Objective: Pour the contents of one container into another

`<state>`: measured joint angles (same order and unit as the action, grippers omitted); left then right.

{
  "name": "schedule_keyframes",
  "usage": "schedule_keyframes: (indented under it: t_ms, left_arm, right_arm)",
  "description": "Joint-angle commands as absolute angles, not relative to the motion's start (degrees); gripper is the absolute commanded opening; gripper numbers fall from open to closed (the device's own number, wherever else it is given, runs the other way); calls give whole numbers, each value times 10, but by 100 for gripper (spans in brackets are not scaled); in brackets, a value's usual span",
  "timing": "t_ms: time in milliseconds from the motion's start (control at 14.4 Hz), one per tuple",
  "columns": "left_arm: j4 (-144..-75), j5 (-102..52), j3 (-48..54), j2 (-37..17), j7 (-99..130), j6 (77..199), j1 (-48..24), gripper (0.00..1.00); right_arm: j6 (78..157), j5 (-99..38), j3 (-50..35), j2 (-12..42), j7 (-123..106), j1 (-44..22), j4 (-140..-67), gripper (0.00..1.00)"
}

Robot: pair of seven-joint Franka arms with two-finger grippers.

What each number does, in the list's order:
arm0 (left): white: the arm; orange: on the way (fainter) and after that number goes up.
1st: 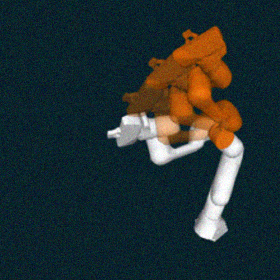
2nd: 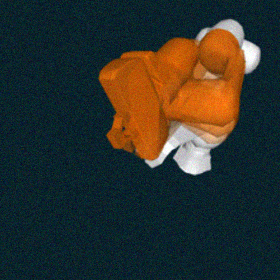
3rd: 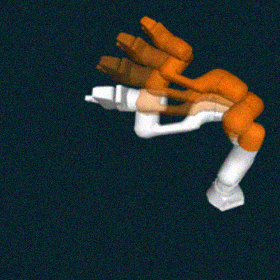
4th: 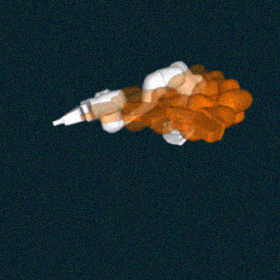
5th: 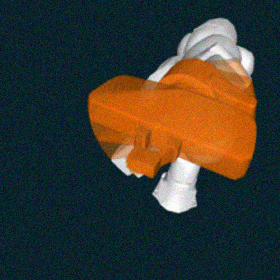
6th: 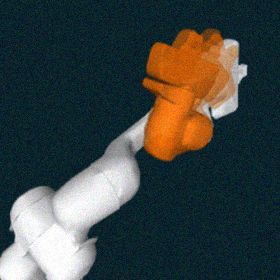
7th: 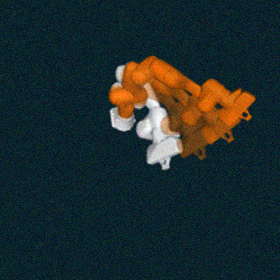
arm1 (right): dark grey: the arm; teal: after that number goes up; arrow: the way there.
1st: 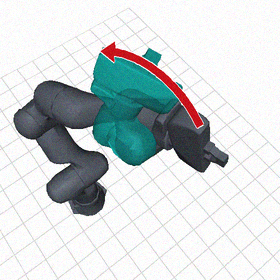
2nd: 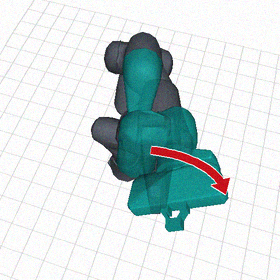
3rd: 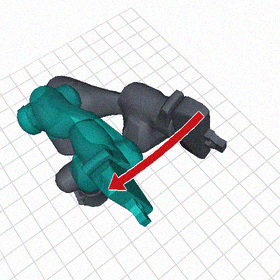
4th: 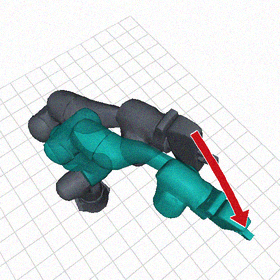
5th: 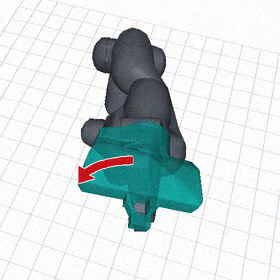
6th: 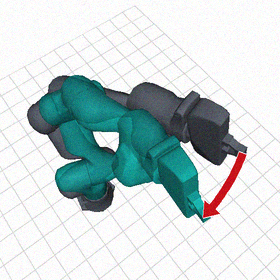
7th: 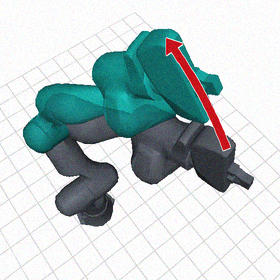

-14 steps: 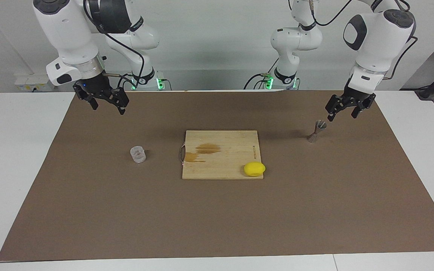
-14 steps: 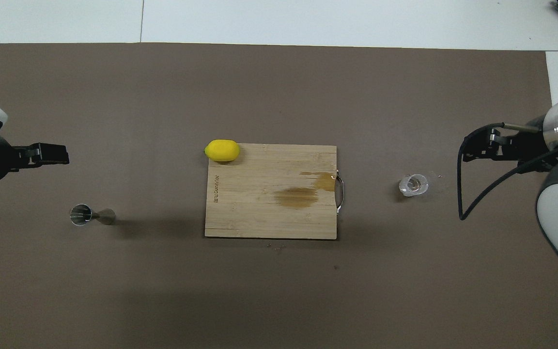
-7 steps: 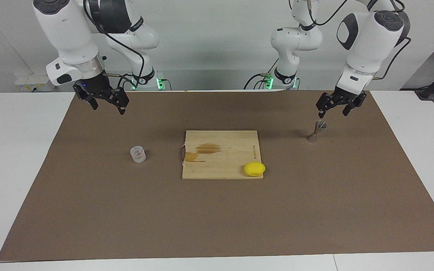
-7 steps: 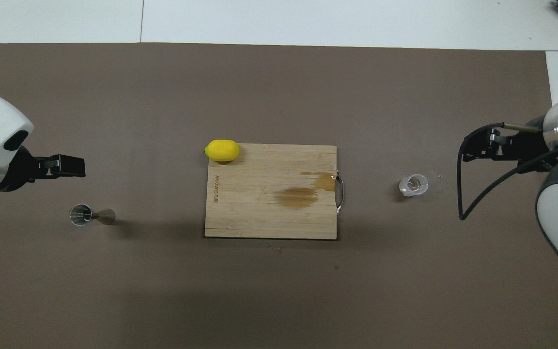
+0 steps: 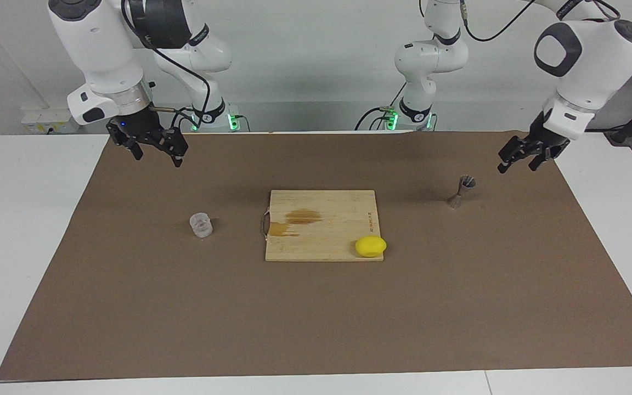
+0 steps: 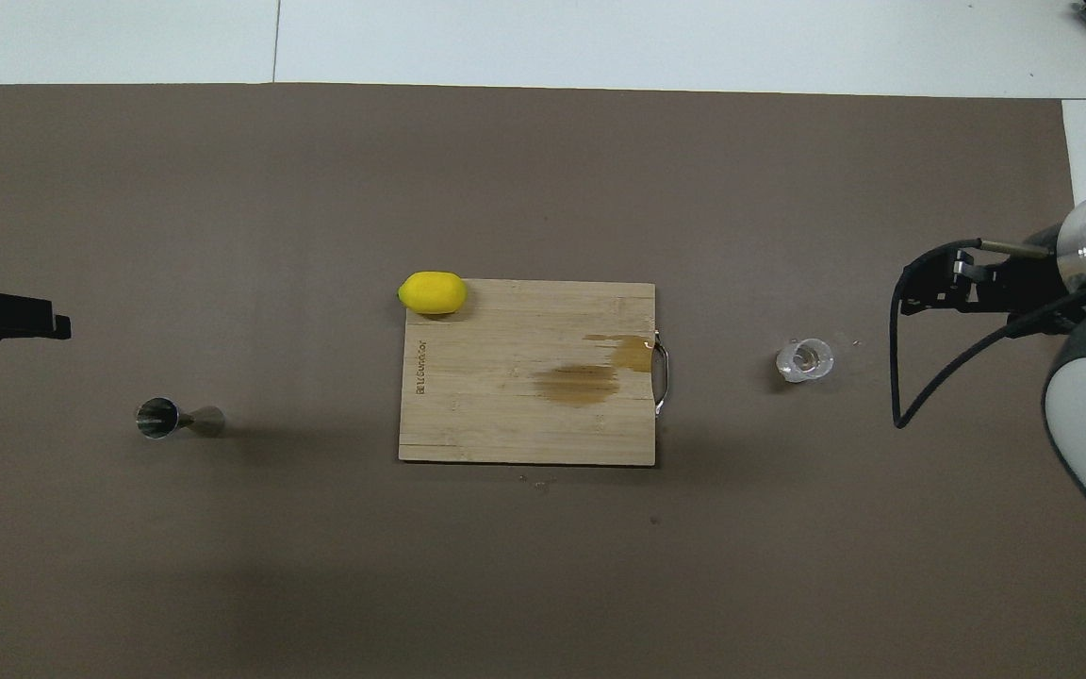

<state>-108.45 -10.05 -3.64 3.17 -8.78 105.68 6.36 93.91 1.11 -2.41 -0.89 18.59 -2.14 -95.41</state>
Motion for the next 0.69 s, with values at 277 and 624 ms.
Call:
schedule_keyframes:
  t_ms: [277, 624]
  left_arm:
    - [-1048, -239, -32, -69, -438, 1026, 181, 100]
    - [-1006, -363, -29, -174, -643, 906, 273, 100]
  right_arm:
    - [940, 6, -25, -18, 175, -16, -963, 99]
    - [940, 6, -25, -18, 175, -16, -963, 99]
